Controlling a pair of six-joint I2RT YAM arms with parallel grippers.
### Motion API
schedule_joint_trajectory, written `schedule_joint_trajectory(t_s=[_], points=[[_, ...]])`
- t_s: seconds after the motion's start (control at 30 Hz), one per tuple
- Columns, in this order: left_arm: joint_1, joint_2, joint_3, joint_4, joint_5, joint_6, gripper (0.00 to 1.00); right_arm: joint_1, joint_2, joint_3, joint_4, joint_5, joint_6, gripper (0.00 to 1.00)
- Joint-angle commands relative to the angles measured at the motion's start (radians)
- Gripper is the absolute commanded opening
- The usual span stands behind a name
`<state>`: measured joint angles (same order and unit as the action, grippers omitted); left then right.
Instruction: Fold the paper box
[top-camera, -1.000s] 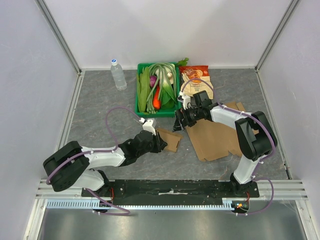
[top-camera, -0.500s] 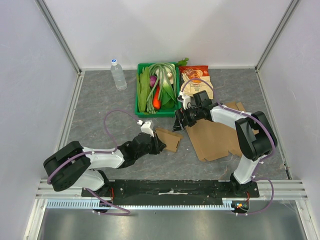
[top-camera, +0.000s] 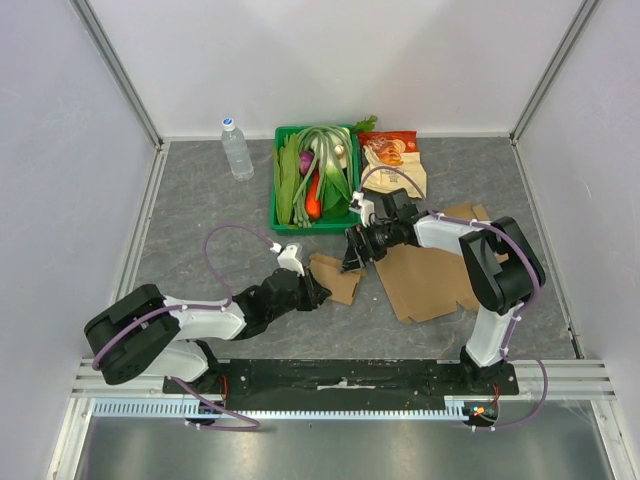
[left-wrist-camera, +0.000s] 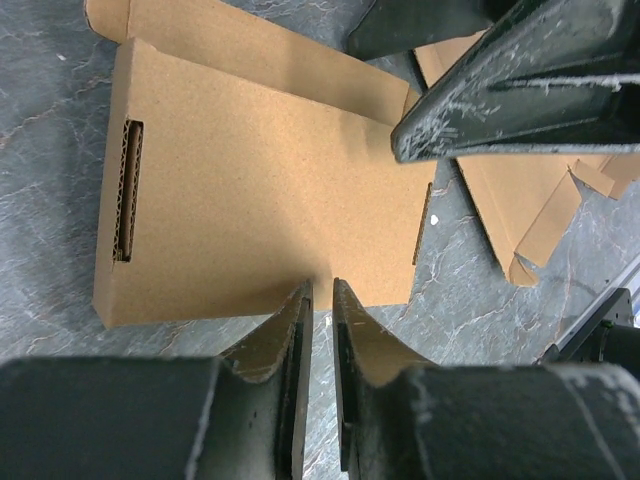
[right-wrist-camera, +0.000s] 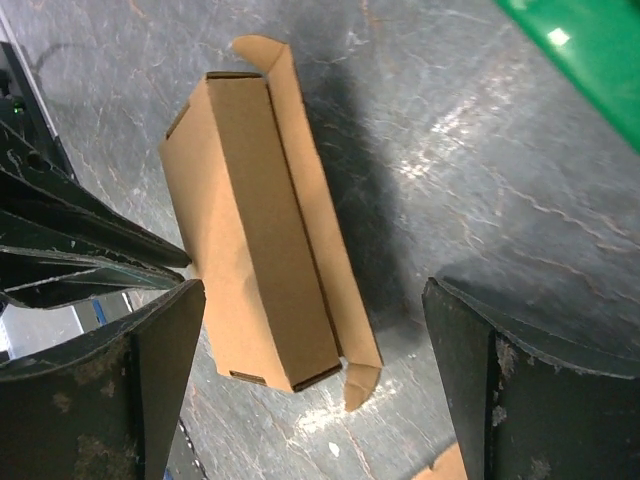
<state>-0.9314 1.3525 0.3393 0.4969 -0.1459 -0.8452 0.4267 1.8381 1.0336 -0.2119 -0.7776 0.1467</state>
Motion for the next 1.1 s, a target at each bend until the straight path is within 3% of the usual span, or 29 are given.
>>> schedule_joint_trajectory(t_s=[0.0, 0.3, 0.67, 0.73, 0.8, 0.87, 0.97, 1.03, 1.07], points=[[0.0, 0.0, -0.026, -0.031, -0.017, -0.012, 0.2, 0.029, 0.023, -0.029, 0.081, -0.084, 0.008, 0.98], [0.002, -0.001, -0.034, -0.021, -0.021, -0.011, 0.2, 0.063, 0.036, -0.063, 0.137, -0.175, 0.036, 0.87], [-0.001, -0.059, -0.04, -0.011, -0.017, 0.02, 0.24, 0.115, -0.077, -0.07, 0.143, -0.126, 0.073, 0.4], [-0.001, -0.193, -0.019, -0.108, -0.004, 0.047, 0.33, 0.136, -0.128, -0.046, 0.074, -0.031, 0.018, 0.36], [0.005, -0.327, 0.013, -0.225, -0.048, 0.06, 0.43, 0.194, -0.175, -0.012, -0.053, 0.165, -0.045, 0.33], [0.031, -0.497, 0.044, -0.427, -0.092, 0.055, 0.51, 0.249, -0.195, 0.038, -0.148, 0.32, -0.114, 0.3], [0.178, -0.598, 0.069, -0.527, -0.023, 0.07, 0.59, 0.308, -0.229, 0.072, -0.188, 0.447, -0.174, 0.26], [0.302, -0.581, 0.076, -0.529, 0.084, 0.104, 0.75, 0.346, -0.24, 0.075, -0.192, 0.523, -0.19, 0.18], [0.331, -0.546, 0.085, -0.515, 0.115, 0.115, 0.75, 0.356, -0.252, 0.075, -0.198, 0.537, -0.214, 0.17]])
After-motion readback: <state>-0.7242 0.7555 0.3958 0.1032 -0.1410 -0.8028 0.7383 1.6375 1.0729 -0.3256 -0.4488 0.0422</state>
